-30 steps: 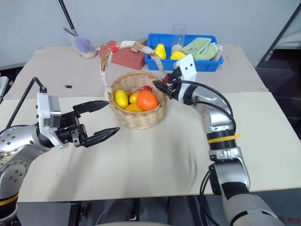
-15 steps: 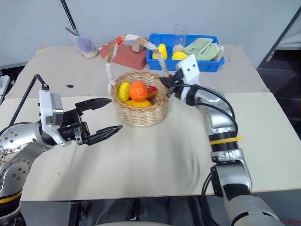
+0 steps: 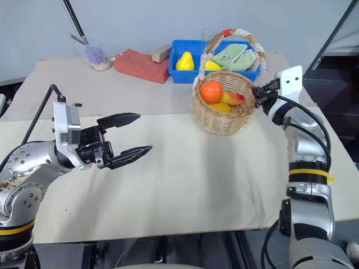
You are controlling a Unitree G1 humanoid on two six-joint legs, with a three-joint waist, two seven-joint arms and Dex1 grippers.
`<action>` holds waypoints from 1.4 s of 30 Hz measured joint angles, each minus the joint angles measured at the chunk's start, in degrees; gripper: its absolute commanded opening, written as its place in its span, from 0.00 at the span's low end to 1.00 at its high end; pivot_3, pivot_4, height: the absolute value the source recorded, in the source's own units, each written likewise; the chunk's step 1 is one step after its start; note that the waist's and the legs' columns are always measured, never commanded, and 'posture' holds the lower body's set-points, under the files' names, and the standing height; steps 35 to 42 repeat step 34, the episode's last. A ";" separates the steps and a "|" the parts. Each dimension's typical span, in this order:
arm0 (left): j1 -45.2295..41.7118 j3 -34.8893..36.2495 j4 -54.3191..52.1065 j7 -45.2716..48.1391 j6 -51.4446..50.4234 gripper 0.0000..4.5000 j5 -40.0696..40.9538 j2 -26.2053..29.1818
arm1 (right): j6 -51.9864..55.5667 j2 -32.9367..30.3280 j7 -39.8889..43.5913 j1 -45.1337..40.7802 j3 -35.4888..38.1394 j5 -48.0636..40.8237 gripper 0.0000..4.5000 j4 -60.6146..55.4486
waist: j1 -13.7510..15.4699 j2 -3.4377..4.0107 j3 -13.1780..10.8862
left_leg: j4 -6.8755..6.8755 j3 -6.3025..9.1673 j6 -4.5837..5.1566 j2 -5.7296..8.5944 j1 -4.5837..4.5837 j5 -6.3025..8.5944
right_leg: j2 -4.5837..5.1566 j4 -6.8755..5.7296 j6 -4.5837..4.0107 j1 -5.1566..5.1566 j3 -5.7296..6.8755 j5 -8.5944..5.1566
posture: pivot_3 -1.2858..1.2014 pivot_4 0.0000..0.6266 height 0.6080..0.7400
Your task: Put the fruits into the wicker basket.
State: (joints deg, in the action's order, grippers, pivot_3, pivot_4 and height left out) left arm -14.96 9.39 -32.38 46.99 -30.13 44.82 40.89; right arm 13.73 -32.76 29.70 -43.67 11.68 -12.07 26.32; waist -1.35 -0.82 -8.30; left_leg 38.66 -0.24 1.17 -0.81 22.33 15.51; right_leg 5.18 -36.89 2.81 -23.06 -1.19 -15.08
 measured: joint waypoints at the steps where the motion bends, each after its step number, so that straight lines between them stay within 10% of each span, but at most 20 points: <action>1: 0.00 -0.02 0.22 0.04 0.00 1.00 -0.02 0.00 | 0.22 0.00 -0.03 0.00 0.12 -0.18 0.65 -0.04 | 0.10 0.00 0.00 | 0.00 0.00 0.00 0.01 0.00 0.00 | 0.01 0.01 0.00 0.00 0.00 0.00 | 0.52 0.24 1.00; 6: 0.97 0.00 0.68 0.12 -0.03 1.00 -0.68 0.56 | 2.83 -0.21 0.98 0.56 0.20 -1.56 0.99 -2.72 | 0.64 0.00 0.00 | 0.01 -0.01 0.00 0.02 0.04 0.00 | 0.04 0.03 0.00 0.00 0.01 0.00 | 0.52 0.24 1.00; 22: 25.87 16.51 9.27 -1.76 3.58 1.00 -20.64 12.19 | 12.26 -26.75 31.37 23.01 1.06 -9.74 0.99 -25.94 | 0.68 0.03 -0.02 | -0.03 -0.01 0.09 -0.06 -0.11 0.06 | 0.02 0.28 -0.12 0.04 0.09 -0.07 | 0.52 0.24 1.00; 42: 23.17 20.17 10.94 3.41 2.13 1.00 -19.90 13.92 | 12.66 -28.50 36.71 23.62 -1.13 -9.98 0.99 -26.84 | 1.33 0.03 -0.03 | -0.03 0.01 0.08 -0.07 -0.07 0.06 | 0.13 0.26 -0.10 0.03 0.13 -0.07 | 0.52 0.24 1.00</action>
